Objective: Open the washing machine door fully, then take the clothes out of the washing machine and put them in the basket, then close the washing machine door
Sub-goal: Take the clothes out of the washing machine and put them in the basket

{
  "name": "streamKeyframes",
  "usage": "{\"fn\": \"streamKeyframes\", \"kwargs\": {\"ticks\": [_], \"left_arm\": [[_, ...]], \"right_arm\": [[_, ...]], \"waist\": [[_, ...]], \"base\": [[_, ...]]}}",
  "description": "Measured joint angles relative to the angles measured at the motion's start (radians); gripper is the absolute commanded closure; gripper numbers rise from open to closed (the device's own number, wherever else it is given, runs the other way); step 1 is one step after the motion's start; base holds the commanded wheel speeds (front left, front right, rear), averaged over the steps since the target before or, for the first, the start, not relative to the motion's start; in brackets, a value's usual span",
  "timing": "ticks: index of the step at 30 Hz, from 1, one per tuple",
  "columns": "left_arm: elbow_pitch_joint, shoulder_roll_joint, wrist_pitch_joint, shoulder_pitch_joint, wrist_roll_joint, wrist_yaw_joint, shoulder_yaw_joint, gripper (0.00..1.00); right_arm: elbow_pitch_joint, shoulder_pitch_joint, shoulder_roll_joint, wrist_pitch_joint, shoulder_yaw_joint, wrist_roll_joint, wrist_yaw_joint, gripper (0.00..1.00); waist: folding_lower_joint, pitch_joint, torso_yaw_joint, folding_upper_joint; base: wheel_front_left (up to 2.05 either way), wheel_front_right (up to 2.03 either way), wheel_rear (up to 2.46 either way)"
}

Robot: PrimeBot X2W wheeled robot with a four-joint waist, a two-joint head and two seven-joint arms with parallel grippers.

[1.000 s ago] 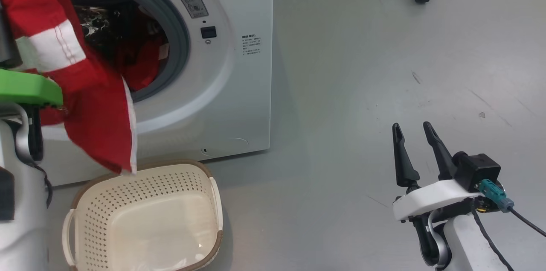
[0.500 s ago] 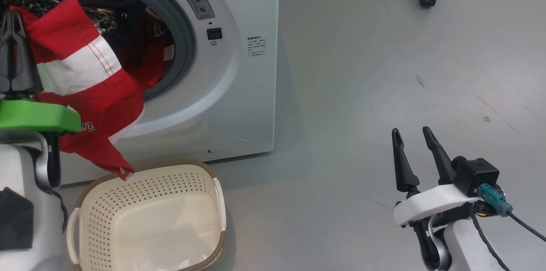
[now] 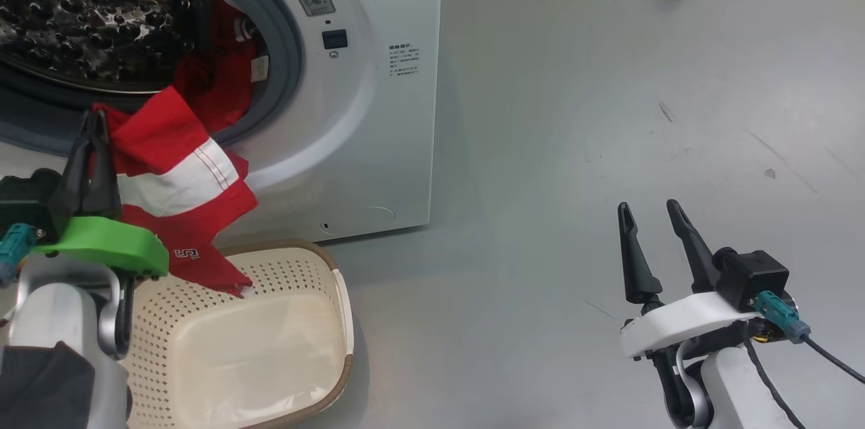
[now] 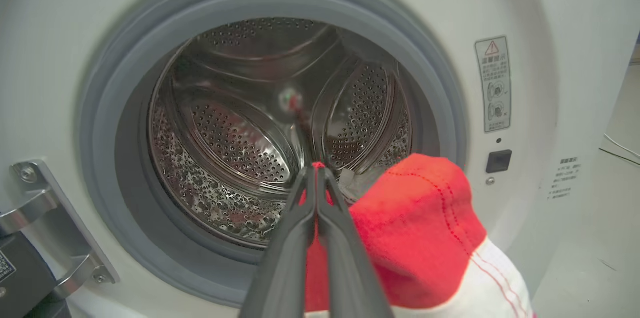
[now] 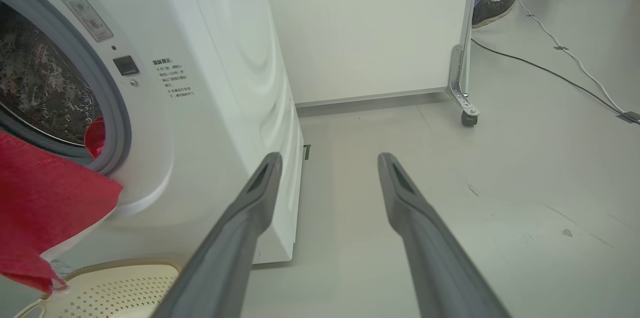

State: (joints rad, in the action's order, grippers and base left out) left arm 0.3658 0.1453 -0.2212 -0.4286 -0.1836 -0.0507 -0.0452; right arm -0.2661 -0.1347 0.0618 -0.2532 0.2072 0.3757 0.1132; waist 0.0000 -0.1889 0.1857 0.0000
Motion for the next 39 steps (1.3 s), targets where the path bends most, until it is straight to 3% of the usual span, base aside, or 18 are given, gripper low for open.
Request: {"fn": "streamKeyframes", "kwargs": {"ticks": [18, 39], "left_arm": [[0.126, 0.024, 0.098, 0.074, 0.052, -0.007, 0.043, 1.0], [0.277, 0.06, 0.167, 0.034, 0.081, -0.008, 0.072, 1.0]], "right_arm": [[0.019, -0.029, -0.006, 0.0, 0.022, 0.0, 0.003, 0.0], [0.041, -0.105, -0.013, 0.0, 0.04, -0.005, 0.008, 0.0]], "waist": [[0.0, -0.127, 0.038, 0.0], [0.0, -0.292, 0.096, 0.0]], "base": [[0.0, 0.0, 0.0], [0.0, 0.0, 0.0]]}}
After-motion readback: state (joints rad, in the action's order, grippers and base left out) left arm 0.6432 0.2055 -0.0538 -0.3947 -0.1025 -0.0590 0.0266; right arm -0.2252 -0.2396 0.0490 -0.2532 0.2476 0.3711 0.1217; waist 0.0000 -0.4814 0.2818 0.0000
